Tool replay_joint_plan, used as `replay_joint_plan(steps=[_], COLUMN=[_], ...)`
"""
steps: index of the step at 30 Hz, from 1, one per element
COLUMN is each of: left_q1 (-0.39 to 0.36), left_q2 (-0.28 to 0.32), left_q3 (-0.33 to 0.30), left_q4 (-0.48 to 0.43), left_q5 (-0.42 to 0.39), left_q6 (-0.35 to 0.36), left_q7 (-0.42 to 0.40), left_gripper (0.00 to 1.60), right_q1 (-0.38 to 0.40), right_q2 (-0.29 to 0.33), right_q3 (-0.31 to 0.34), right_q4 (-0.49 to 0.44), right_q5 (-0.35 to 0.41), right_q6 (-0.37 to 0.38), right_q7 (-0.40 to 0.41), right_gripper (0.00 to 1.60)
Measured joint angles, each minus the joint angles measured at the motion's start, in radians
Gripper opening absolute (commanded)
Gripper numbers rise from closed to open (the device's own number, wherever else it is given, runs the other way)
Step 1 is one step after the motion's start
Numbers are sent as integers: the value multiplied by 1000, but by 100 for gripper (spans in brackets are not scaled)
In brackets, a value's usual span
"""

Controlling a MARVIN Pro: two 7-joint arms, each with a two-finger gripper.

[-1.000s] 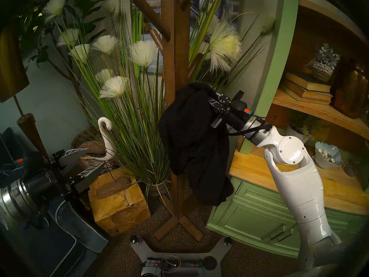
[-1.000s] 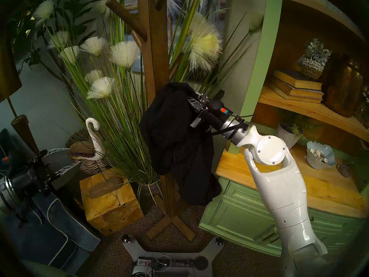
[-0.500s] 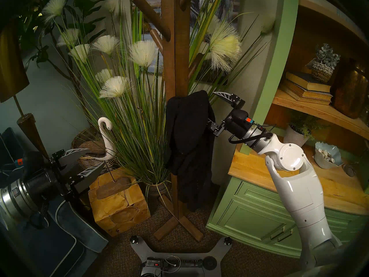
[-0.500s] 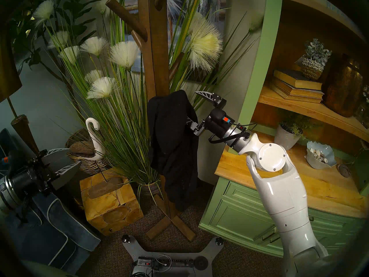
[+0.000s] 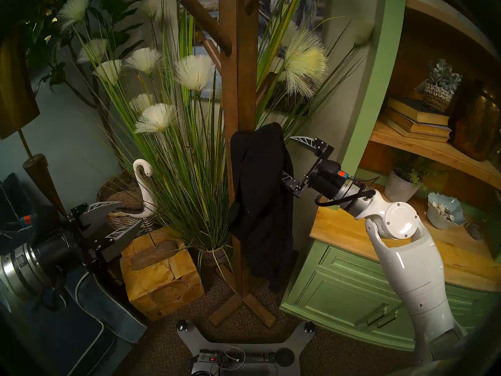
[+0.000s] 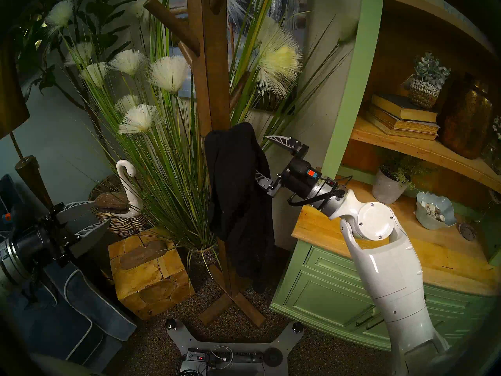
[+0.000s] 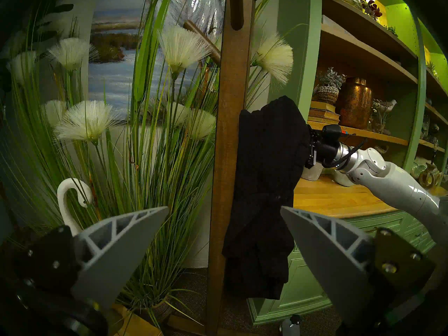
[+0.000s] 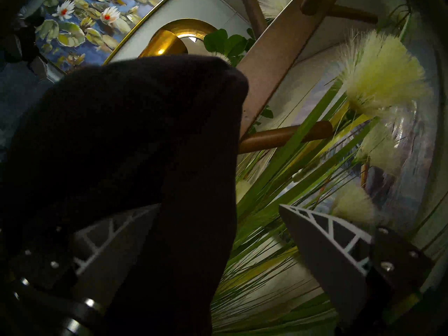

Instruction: Pick up jacket and place on coat hanger

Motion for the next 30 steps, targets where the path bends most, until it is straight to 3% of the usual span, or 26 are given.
replay_joint_plan(steps=[6,17,30], left_q1=[0,0,0], left_q2=[0,0,0], left_q3=[0,0,1], left_q4=[0,0,0], left_q5=[0,1,3], left_q6=[0,0,0], left_q7=[0,0,1], left_gripper=[160,160,160], right_q1=[-84,-236,-424], right_q2=[27,62,23], right_q3=[28,137,316], right_q4=[36,92,88], right_q5=[15,67,213], right_q6=[-27,-157,-370], right_q7=[36,114,201], right_gripper=[160,160,160])
